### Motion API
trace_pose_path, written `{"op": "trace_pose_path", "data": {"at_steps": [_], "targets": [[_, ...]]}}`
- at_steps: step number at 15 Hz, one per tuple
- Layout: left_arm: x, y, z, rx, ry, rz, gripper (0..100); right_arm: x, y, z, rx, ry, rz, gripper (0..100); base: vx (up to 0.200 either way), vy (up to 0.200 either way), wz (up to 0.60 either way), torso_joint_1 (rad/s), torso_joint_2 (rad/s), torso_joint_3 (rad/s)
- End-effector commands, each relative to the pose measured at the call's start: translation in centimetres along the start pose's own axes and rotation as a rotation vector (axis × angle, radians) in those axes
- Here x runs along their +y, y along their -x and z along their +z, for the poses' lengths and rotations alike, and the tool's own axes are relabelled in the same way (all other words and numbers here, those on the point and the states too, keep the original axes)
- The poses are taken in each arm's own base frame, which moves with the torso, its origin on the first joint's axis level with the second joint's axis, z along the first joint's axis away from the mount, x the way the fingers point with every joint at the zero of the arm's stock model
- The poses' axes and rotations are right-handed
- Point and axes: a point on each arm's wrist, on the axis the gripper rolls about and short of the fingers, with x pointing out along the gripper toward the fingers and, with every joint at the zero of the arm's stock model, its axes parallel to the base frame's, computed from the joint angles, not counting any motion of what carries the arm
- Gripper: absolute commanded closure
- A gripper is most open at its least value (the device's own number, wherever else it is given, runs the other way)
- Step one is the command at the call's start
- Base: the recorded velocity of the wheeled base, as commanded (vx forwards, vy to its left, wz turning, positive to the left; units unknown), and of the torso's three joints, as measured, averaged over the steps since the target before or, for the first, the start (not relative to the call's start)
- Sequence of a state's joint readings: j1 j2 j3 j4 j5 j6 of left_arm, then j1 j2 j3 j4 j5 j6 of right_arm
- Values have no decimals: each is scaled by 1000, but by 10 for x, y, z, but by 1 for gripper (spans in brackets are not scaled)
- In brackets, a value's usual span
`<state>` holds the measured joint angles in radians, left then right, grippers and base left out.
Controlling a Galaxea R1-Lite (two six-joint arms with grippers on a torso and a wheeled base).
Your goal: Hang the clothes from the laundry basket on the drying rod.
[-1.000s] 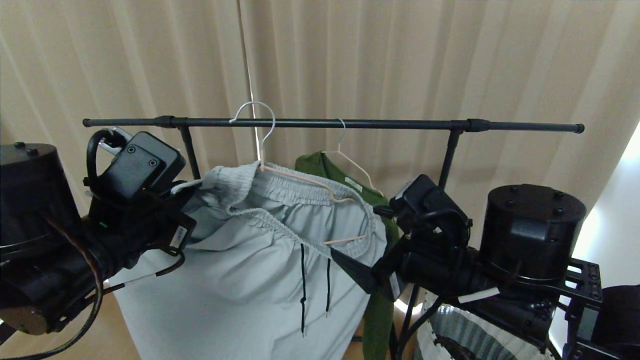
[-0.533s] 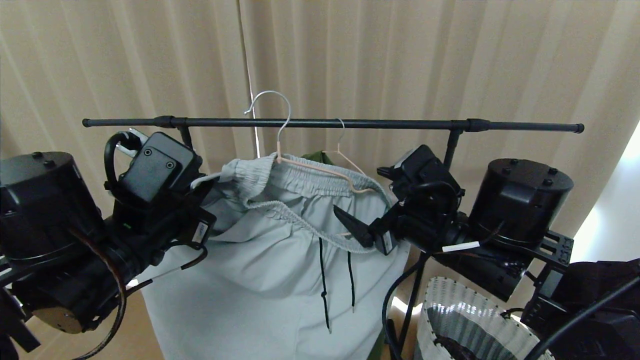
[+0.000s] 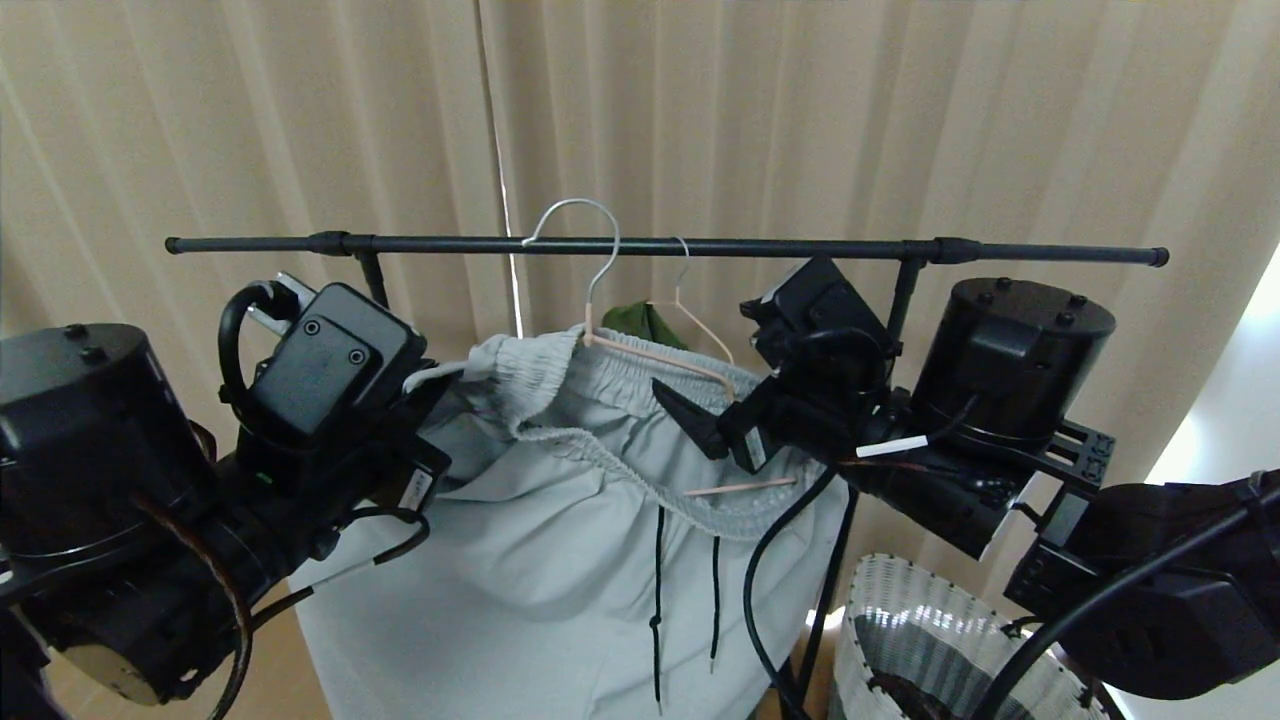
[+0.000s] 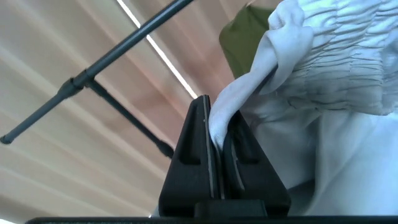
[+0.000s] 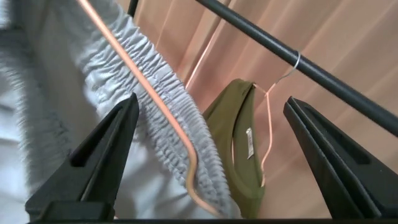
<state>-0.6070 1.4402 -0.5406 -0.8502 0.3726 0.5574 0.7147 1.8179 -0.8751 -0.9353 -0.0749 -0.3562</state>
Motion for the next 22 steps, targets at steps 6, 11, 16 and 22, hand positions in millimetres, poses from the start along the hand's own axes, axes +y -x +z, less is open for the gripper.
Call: {"op": "trace_pose_path", "data": {"at_steps": [6,11,16,22], "targets": [[-1,4,3,-24,2,-21,100,0,-2,3,-12,30,-2,100,0,0,0,0,0,0],[-1,5,4,-30,3,-23,100,-1,-1,4,-17,29,-3,100,0,0,0,0,0,0],[-2,4,2,-23,2,-26,100,-1,0,5,-22,27,-5,100,0,0,0,0,0,0],[-2,5,3,-47,24,-58,0,-3,6,10,-40,29,-3,100,0,0,0,0,0,0]]}}
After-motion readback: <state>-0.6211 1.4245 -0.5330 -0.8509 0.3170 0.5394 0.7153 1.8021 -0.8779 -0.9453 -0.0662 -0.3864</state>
